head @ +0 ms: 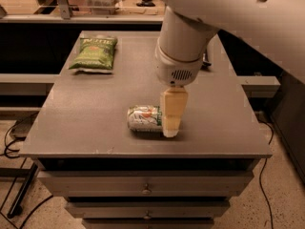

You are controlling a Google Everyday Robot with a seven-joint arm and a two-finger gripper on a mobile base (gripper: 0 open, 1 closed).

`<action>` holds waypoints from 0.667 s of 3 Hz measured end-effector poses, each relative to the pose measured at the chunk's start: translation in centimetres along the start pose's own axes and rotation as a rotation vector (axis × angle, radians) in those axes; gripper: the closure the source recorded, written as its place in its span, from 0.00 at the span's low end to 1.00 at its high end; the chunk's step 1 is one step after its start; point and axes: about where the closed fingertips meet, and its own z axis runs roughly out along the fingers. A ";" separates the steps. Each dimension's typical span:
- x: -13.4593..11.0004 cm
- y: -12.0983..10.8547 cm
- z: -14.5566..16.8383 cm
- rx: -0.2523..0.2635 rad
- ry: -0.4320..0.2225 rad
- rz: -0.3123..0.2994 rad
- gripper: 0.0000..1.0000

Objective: Place 7up can upright

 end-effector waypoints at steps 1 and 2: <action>1.6 0.7 1.4 -0.025 0.054 0.052 0.00; 1.7 1.2 3.2 -0.053 0.074 0.075 0.00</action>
Offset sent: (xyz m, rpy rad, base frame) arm -0.0058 -0.0174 -0.0486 -0.0919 0.0811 -0.1057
